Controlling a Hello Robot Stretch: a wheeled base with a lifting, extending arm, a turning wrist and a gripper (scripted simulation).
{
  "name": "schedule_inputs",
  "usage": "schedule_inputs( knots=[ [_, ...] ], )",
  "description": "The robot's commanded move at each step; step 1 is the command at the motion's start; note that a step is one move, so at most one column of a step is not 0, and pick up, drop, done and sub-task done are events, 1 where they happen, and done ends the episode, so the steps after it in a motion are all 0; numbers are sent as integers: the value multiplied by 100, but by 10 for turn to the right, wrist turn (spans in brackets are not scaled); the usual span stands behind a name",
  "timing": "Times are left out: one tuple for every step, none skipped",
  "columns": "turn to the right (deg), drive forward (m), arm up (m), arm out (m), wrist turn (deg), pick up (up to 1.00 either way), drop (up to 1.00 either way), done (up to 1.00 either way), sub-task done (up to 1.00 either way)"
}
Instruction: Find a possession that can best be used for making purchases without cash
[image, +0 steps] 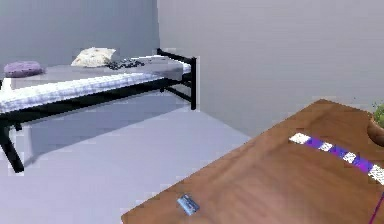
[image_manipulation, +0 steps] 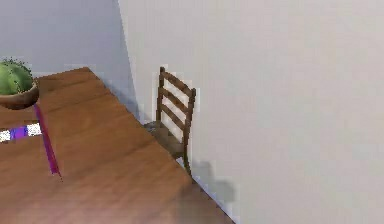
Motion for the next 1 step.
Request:
schedule_inputs(
  knots=[
    [0, 0, 0, 0, 0, 0, 0, 100, 0]
  ],
)
